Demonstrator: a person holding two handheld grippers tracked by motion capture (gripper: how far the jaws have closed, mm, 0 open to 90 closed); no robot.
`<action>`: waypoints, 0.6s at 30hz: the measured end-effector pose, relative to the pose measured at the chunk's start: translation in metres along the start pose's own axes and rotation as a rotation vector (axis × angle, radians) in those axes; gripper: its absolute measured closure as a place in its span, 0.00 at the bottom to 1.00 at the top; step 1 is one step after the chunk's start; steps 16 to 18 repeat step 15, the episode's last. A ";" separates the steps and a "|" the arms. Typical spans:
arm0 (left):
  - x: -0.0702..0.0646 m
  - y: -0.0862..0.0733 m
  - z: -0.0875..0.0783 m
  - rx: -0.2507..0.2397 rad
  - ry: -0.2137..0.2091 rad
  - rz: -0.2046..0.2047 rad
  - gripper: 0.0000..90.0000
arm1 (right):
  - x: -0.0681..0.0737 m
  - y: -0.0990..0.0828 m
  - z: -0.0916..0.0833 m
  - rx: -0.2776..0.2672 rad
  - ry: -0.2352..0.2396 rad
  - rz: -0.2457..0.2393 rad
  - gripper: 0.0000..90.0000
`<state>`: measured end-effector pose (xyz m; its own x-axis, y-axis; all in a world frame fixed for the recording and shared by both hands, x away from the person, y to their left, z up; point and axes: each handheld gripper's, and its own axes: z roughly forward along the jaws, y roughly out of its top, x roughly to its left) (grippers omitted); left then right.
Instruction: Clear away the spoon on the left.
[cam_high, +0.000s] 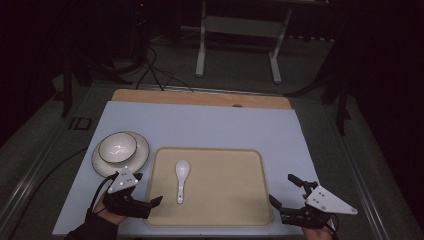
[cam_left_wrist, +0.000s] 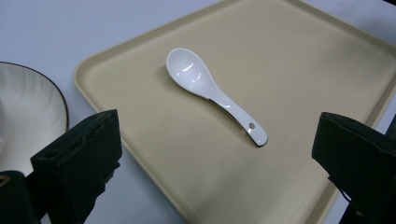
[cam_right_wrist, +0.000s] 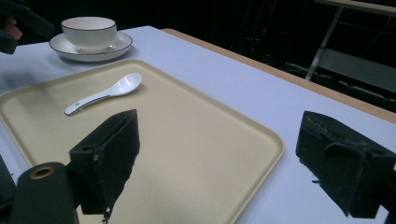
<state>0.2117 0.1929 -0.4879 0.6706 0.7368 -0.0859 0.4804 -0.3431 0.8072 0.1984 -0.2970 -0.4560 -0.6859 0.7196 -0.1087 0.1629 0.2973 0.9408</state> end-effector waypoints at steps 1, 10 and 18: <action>0.000 0.000 0.000 -0.003 0.004 0.002 0.02 | 0.000 0.000 0.000 0.001 -0.001 0.000 0.15; 0.004 -0.005 0.001 -0.017 0.023 -0.016 0.02 | -0.001 -0.001 0.000 0.001 0.006 0.004 0.15; 0.001 -0.003 0.000 -0.029 0.022 -0.013 0.02 | -0.001 -0.001 -0.001 0.001 0.006 0.005 0.15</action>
